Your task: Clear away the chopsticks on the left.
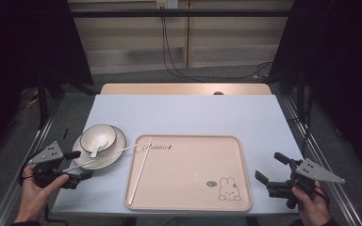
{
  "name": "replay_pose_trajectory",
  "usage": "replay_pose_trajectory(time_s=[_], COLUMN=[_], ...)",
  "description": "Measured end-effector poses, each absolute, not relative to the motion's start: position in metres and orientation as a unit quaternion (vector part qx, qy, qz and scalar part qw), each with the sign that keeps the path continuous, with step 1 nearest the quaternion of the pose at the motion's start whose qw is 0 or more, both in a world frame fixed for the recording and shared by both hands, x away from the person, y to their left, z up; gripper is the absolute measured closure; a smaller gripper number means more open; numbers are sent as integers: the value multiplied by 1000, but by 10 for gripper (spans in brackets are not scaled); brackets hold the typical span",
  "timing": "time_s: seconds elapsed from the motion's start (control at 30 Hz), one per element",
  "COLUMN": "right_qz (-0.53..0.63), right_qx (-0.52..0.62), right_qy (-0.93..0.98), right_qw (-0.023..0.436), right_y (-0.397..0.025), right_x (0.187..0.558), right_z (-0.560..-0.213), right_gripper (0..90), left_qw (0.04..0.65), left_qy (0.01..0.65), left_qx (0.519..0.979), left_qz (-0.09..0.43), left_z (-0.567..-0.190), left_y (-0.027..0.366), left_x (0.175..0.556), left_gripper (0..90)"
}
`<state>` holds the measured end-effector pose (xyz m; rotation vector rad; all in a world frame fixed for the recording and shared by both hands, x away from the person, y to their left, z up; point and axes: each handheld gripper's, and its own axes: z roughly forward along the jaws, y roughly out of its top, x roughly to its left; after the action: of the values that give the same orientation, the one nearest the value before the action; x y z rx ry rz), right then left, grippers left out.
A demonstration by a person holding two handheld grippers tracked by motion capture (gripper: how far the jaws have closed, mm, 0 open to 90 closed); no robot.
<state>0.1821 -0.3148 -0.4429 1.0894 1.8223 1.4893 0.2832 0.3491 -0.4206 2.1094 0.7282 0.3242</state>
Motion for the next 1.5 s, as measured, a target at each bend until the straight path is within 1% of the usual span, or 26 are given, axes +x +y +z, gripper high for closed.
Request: replay_pose_trajectory(time_s=[0.03,0.1,0.23,0.27,0.33,0.43,0.47,0.6,0.63,0.83,0.87,0.9,0.97,1.07,1.23,1.5], right_qz=[554,553,553,553,552,552,552,552,553,553,553,553,553,552,551,550], right_qx=[405,404,402,402,403,401,401,404,403,402,402,401,402,402,402,401], right_qy=[676,677,678,677,677,680,679,677,678,678,678,679,679,680,680,682], right_qw=[270,270,271,272,272,269,271,271,270,269,269,269,269,269,268,268], right_y=[-315,-315,-315,-315,-315,-315,-315,-315,-315,-315,-315,-315,-315,-315,-315,-315], right_x=[182,182,182,182,182,182,182,182,182,182,182,182,182,182,182,182], right_z=[-443,-443,-443,-443,-443,-443,-443,-443,-443,-443,-443,-443,-443,-443,-443,-443], right_gripper=[9,9,9,9,9,9,9,9,9,9,9,9,9,9,9,9], left_qw=[425,418,414,410,400,396,390,375,372,353,358,359,353,347,346,330], left_qy=[295,300,316,317,311,303,303,303,304,297,294,295,287,278,280,270], left_qx=[846,849,845,847,853,858,862,869,869,879,879,879,884,890,891,901], left_qz=[127,123,123,122,120,122,119,115,116,115,113,111,112,104,94,80], left_z=[-421,-422,-428,-430,-433,-437,-438,-442,-442,-444,-445,-445,-446,-447,-446,-447], left_y=[350,353,358,358,358,360,360,358,357,353,352,351,347,343,339,325], left_x=[286,291,299,300,303,307,308,312,313,316,316,316,316,318,321,324], left_gripper=[139,123,128,176,186,293,343,459,507,591,606,634,664,698,749,756])
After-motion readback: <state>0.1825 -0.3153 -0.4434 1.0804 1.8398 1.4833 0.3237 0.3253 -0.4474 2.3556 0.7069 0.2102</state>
